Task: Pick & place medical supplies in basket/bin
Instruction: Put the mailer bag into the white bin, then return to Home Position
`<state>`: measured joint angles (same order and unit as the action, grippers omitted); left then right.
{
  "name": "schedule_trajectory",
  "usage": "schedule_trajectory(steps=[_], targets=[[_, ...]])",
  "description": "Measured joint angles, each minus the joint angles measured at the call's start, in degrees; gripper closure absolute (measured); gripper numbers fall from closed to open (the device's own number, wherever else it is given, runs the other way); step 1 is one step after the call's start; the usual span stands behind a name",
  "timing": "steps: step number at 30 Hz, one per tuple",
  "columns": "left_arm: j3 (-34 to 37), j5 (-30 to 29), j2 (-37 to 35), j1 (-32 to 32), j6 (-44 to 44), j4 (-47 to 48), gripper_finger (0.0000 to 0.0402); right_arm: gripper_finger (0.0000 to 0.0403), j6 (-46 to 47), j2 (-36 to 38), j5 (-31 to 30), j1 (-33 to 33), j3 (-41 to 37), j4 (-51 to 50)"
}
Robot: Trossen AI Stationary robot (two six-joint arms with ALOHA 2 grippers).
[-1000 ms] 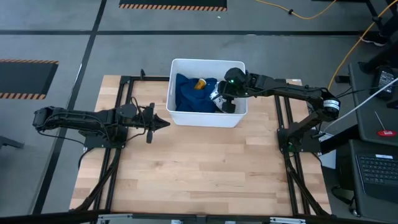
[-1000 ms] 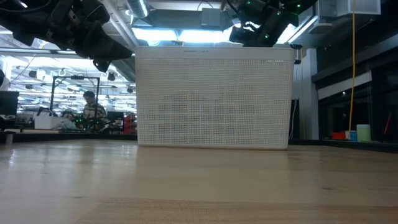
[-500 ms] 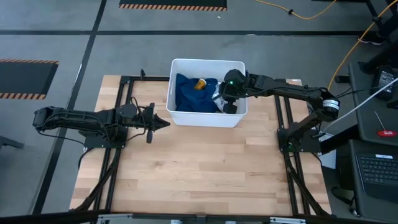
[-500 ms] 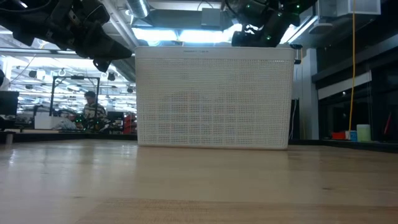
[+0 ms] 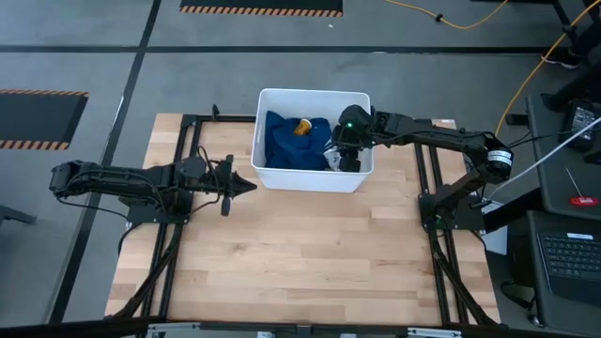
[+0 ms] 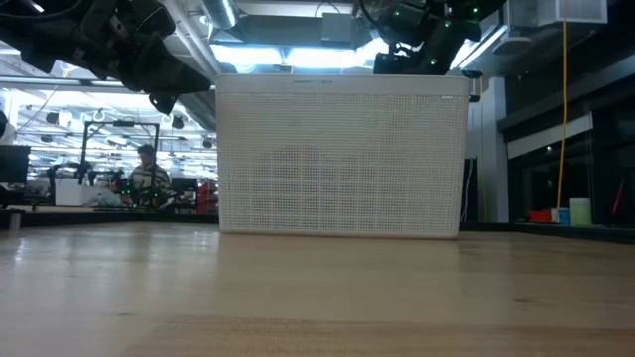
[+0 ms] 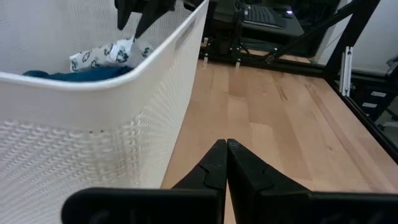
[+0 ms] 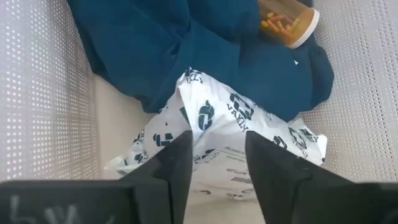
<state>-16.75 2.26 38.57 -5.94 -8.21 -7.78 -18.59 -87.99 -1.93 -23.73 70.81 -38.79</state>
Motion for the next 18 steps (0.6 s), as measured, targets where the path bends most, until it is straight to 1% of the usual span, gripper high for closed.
schedule_trajectory(steps=[3, 8, 12, 15, 17, 18], targets=[[0.0, -0.1, -0.2, 0.0, 0.0, -0.5, 0.0397, 0.0243, -0.3, 0.0, -0.1, 0.0, 1.4, -1.8], [0.0, -0.1, -0.9, 0.0, 0.3, -2.9, 0.0397, 0.0224, -0.2, 0.0, 0.1, 0.0, 6.4, -5.5], [0.0, -0.1, -2.4, 0.0, 3.9, -3.9, 0.0398, 0.0220, 0.2, 0.0, -0.4, 0.0, 9.9, -6.8], [0.0, -0.1, -3.9, 0.0, 7.2, -5.3, 0.0397, 0.0229, 1.7, 0.0, -5.7, 0.5, 12.9, -7.7], [0.0, -0.1, -5.1, 0.0, 9.0, -6.1, 0.0396, 0.0244, 1.6, 0.2, -9.5, 1.3, 14.3, -7.7], [0.0, -0.1, -5.8, 0.0, 9.5, -6.5, 0.0396, 0.0254, 1.5, 0.3, -10.2, 1.8, 14.8, -7.9]])
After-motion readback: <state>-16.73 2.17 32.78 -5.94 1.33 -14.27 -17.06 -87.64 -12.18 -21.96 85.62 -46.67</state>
